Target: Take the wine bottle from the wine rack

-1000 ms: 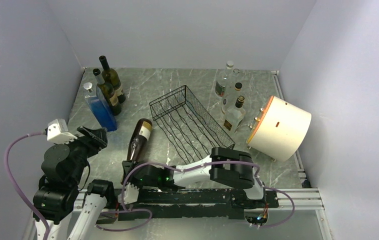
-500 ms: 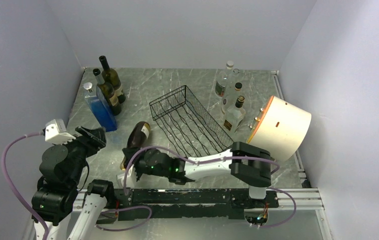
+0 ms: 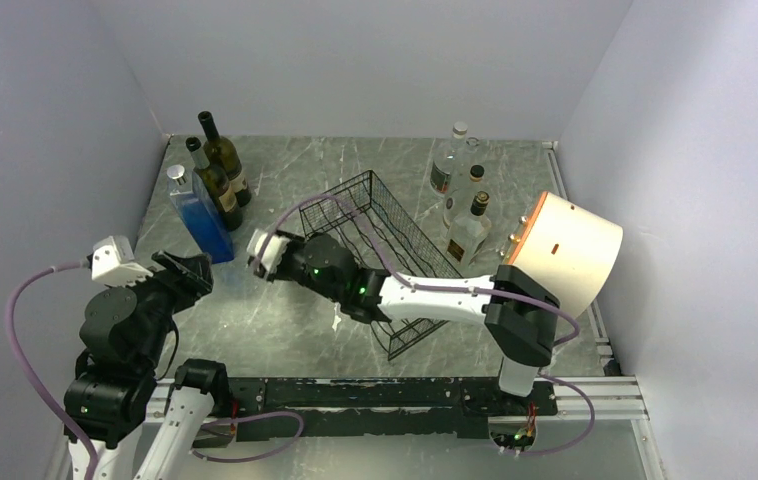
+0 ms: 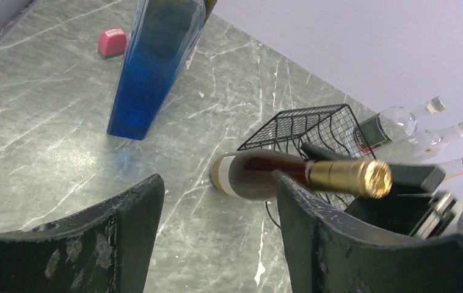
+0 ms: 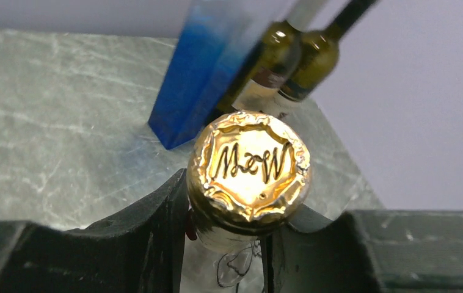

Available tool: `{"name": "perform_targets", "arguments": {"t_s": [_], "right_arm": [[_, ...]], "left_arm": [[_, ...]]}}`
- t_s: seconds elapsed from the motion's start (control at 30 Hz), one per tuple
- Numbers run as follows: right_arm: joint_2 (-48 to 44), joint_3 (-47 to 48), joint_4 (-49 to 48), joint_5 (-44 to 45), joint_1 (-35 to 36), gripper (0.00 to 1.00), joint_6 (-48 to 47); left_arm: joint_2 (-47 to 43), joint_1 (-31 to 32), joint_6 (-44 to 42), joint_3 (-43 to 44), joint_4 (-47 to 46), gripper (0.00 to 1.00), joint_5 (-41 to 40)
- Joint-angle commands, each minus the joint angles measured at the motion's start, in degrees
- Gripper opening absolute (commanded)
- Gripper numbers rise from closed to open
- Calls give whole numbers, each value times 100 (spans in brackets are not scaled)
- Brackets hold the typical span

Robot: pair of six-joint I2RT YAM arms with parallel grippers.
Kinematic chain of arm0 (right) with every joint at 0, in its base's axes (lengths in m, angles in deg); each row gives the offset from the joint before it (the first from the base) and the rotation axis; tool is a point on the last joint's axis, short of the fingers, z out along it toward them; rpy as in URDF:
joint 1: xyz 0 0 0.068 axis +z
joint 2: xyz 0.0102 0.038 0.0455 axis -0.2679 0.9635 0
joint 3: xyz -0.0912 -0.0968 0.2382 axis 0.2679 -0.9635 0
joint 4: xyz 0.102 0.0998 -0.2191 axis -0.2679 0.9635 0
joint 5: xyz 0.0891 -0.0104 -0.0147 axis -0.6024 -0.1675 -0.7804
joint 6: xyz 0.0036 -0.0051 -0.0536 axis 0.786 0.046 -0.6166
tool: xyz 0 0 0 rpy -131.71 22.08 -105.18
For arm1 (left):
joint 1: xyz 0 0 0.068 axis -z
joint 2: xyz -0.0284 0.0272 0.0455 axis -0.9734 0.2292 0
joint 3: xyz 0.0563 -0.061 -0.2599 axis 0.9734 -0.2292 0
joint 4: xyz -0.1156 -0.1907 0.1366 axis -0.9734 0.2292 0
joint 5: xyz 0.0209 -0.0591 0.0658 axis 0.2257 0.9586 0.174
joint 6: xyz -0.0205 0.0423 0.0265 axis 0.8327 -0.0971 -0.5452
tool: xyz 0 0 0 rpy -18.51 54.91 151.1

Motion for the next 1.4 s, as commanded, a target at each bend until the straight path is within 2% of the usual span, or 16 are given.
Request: {"name": "perform_targets", "arguments": {"t_s": [0.0, 0.23, 0.47, 0.57, 0.67, 0.93, 1.03, 1.17, 1.3, 1.37], "right_arm": [[-270, 945, -886, 987, -156, 0, 1317], [29, 1346, -260, 1689, -225, 0, 2024], [84, 1254, -16, 1792, -367, 1, 2360], [91, 1213, 55, 1808, -395, 10, 2412], [90, 1176, 60, 1758, -398, 26, 2404], [1, 1427, 621, 1501, -398, 79, 2234], [-319, 1173, 710, 1362, -395, 98, 2214], [-1074, 238, 620, 973, -396, 100, 2121], [-2023, -734, 986, 957, -393, 100, 2131], [-2501, -1117, 1342, 1057, -398, 100, 2149]], "left_arm": [[141, 15, -173, 189, -262, 72, 93], [520, 15, -564, 274, -506, 76, 583], [1071, 15, -893, 414, -982, 81, 1120], [1271, 10, -919, 438, -1209, 81, 1227], [1405, 10, -949, 462, -1384, 82, 1336], [1556, 14, -1373, 588, -1487, 84, 1219], [1636, 15, -1535, 743, -1391, 85, 1199], [1778, 15, -1668, 810, -1386, 87, 1414], [1995, 15, -1688, 849, -1539, 87, 1945], [2129, 14, -1695, 809, -1764, 93, 2290]]}}
